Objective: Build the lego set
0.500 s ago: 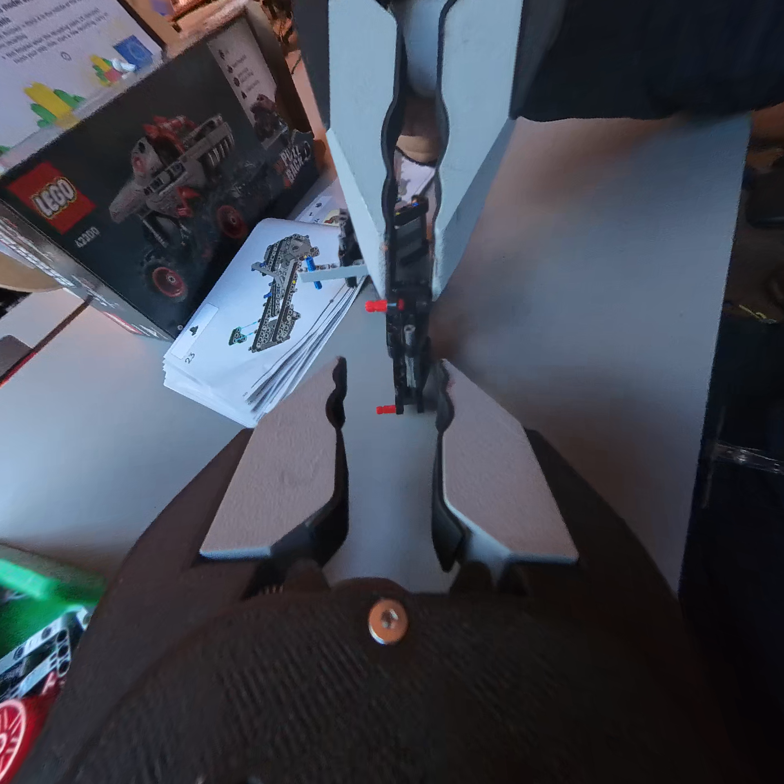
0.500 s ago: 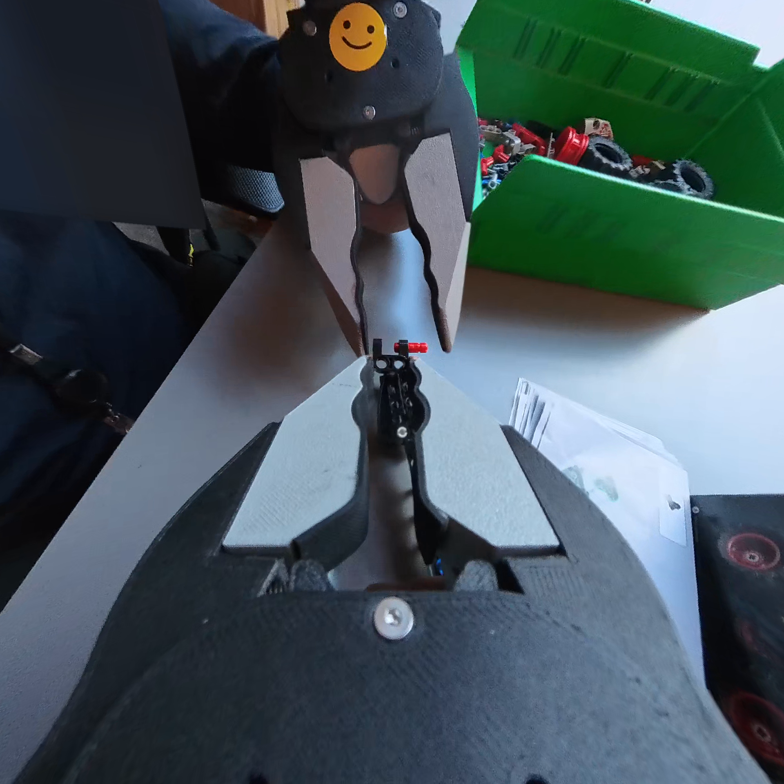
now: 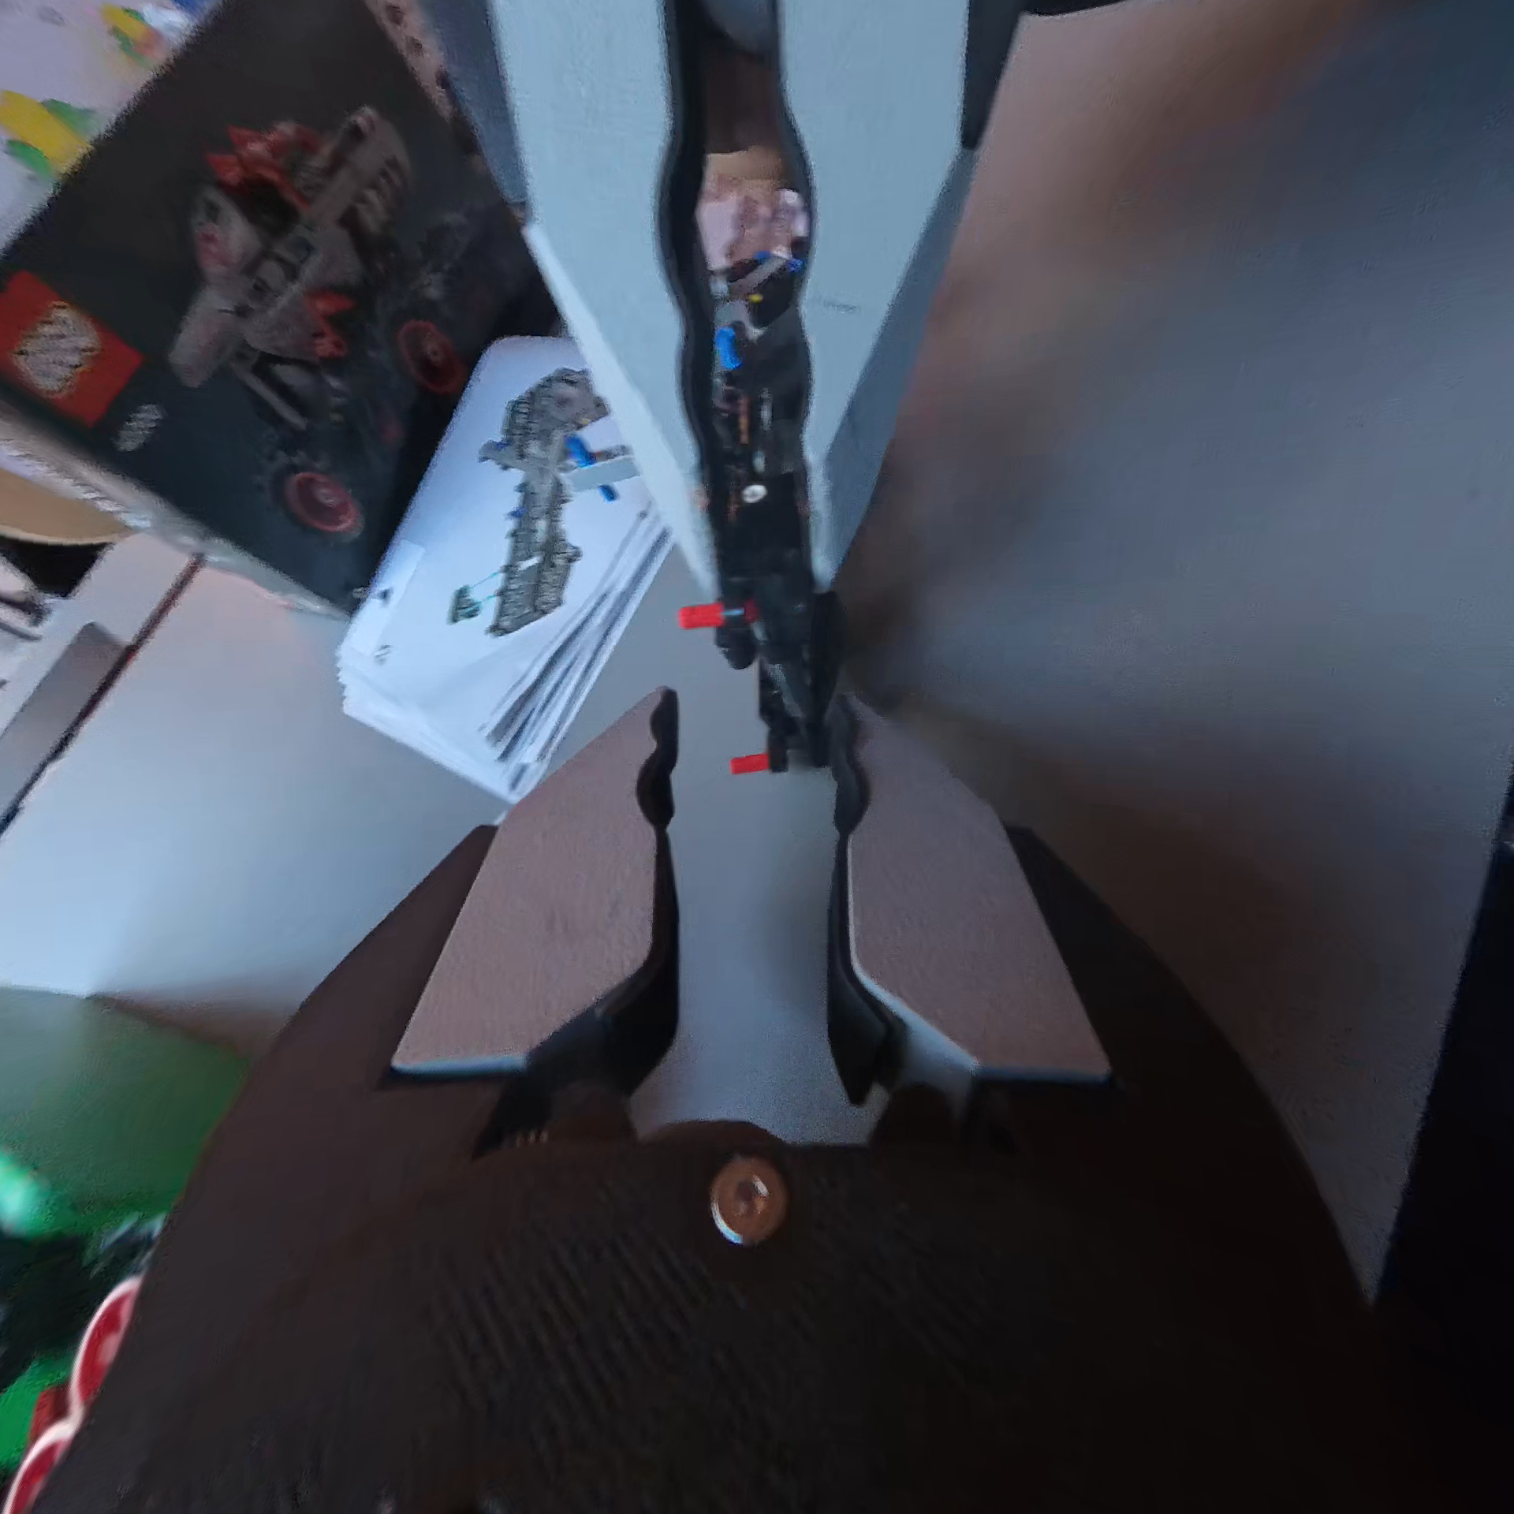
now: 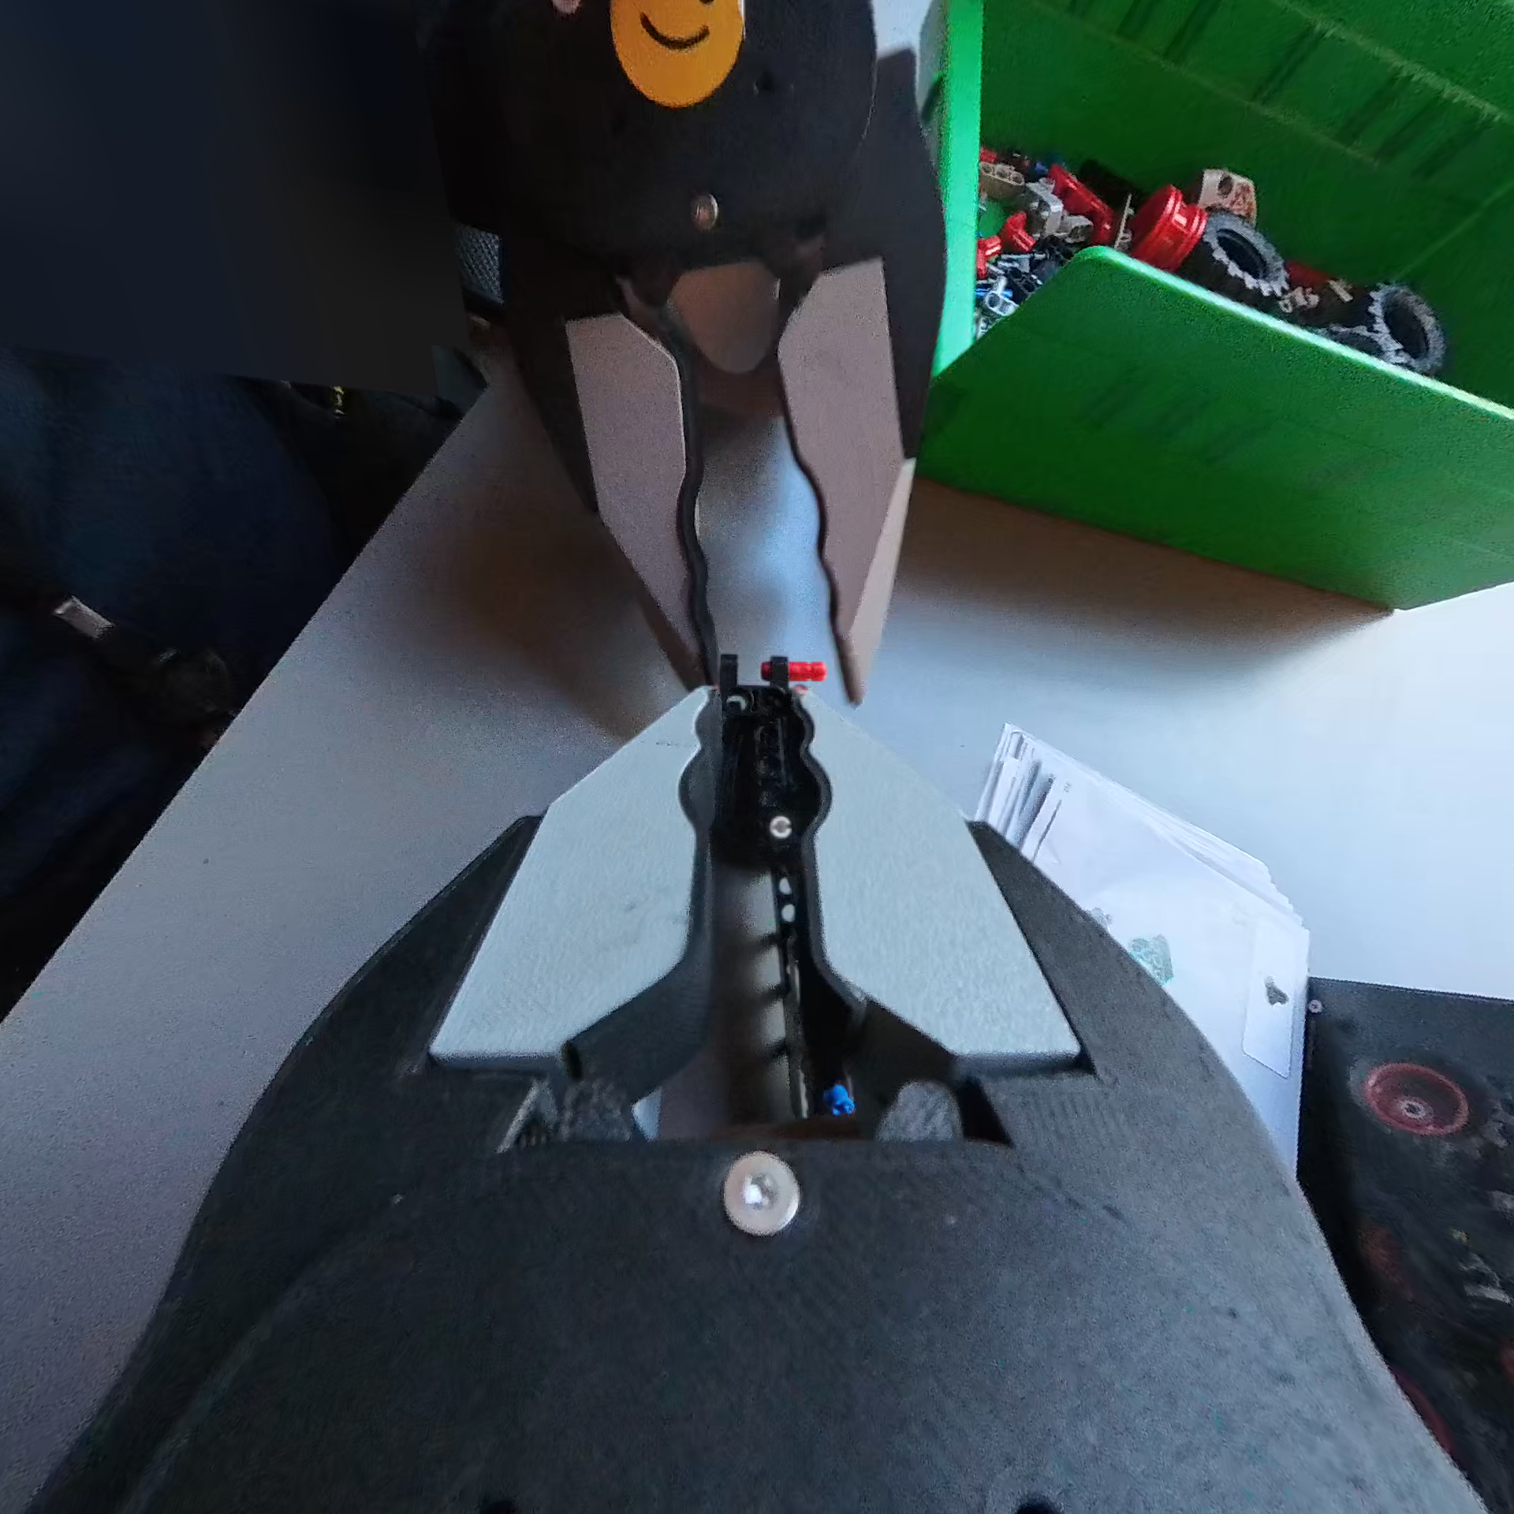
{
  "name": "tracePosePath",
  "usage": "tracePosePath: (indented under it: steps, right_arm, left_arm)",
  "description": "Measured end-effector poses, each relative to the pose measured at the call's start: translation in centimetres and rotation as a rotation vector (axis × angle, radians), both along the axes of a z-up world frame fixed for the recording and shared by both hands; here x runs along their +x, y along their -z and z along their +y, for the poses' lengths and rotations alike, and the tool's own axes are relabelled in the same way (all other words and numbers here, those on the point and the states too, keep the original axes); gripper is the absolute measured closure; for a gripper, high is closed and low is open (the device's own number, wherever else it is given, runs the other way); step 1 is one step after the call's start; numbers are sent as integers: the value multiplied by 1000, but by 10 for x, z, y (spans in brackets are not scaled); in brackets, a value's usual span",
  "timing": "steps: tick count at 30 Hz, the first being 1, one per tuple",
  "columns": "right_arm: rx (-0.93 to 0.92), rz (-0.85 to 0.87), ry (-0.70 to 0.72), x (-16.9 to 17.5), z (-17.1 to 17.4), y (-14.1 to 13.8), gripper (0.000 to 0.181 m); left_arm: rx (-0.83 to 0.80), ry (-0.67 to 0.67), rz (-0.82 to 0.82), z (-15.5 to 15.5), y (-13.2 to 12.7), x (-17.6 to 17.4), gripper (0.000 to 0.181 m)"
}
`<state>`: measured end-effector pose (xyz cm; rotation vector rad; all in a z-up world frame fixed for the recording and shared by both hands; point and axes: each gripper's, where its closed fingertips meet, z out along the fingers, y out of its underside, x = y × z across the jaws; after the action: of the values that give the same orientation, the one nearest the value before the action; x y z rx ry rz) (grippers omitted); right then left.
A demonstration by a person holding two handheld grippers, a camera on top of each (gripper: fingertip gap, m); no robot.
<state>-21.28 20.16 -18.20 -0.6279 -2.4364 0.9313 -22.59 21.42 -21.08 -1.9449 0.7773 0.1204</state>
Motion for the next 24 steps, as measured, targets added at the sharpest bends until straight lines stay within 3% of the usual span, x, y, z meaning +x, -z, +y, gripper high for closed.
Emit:
tracePosePath:
  steps: [4,8,12,24]
  right_arm:
    - [24,19,-6,-3,-1,-4,170]
    - [38,-16,-33,-5,-1,-2,169]
    - [28,-23,-40,-4,-2,-2,169]
    - [78,-13,-60,-3,-1,2,170]
  left_arm:
    - [101,2,-53,-4,-18,0,150]
    - [9,39,-114,1,-10,7,151]
    - [-51,78,-136,1,-4,12,169]
    - [-56,61,-110,3,-1,10,168]
